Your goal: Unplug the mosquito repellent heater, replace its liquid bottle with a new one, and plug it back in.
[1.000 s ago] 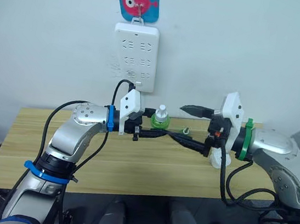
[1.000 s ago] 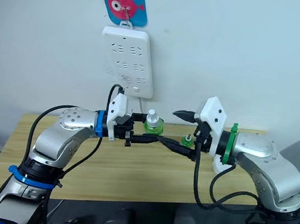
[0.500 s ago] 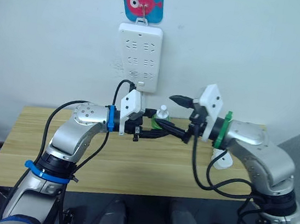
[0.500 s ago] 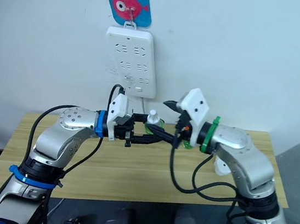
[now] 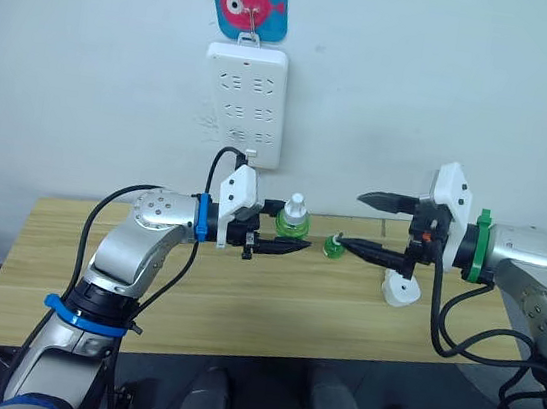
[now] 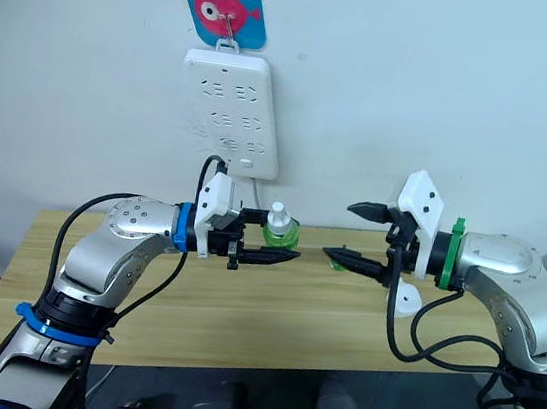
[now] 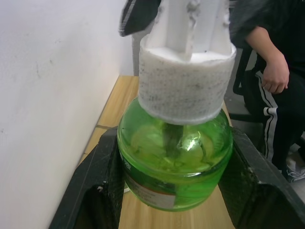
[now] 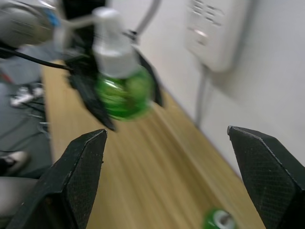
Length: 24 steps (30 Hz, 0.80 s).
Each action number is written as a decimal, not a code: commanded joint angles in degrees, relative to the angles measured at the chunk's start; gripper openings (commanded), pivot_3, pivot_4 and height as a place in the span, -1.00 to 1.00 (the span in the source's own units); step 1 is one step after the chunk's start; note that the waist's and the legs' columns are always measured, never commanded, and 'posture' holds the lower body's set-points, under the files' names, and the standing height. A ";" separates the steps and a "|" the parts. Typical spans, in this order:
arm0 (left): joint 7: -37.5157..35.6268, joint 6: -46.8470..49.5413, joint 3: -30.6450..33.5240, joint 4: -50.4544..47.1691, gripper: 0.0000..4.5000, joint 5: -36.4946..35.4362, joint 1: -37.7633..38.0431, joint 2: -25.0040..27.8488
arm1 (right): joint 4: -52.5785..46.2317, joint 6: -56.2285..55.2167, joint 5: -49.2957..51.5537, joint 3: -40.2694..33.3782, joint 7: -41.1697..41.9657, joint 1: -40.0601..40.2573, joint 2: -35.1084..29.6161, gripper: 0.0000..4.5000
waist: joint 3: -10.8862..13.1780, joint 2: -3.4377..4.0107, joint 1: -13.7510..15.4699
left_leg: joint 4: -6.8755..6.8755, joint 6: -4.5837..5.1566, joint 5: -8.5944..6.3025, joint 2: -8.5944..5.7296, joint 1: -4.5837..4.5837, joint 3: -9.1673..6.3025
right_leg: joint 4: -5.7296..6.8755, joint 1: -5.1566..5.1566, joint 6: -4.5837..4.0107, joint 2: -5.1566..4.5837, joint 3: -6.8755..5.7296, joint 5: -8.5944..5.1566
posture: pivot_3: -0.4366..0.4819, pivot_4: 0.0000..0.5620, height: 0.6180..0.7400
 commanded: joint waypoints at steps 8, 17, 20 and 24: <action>-0.78 -0.29 -0.33 -3.10 0.01 -0.63 0.52 0.48 | 1.33 2.98 1.85 5.13 -6.43 -9.11 11.26 0.81 | -0.02 0.00 0.46 | -0.01 -0.10 0.06 -0.05 -0.04 -0.08 | -0.05 0.00 0.00 -0.04 -0.03 0.00 | -0.31 -0.33 1.00; -0.69 -0.06 0.10 -2.84 0.01 -0.48 0.93 0.75 | 1.93 3.46 3.45 5.64 -2.87 -10.17 11.02 -0.38 | -0.02 0.01 0.36 | -0.02 -0.10 0.06 -0.06 -0.04 -0.09 | -0.06 0.00 0.00 -0.05 -0.05 0.00 | -0.30 -0.33 1.00; -0.66 -0.48 0.00 -2.14 0.01 -0.03 1.14 0.75 | 1.77 3.33 4.24 5.08 -2.26 -10.43 11.15 -0.86 | -0.03 0.02 0.37 | -0.02 -0.10 0.06 -0.06 -0.04 -0.09 | -0.05 0.00 0.00 -0.05 -0.04 0.00 | -0.31 -0.33 1.00; -0.97 -0.40 -0.12 -1.64 0.01 0.44 1.49 1.15 | 1.61 3.11 6.17 3.29 -1.79 -11.47 11.32 -0.87 | -0.02 0.02 0.36 | -0.02 -0.08 0.04 -0.06 -0.04 -0.09 | -0.06 0.00 0.00 -0.05 -0.05 0.00 | -0.32 -0.32 1.00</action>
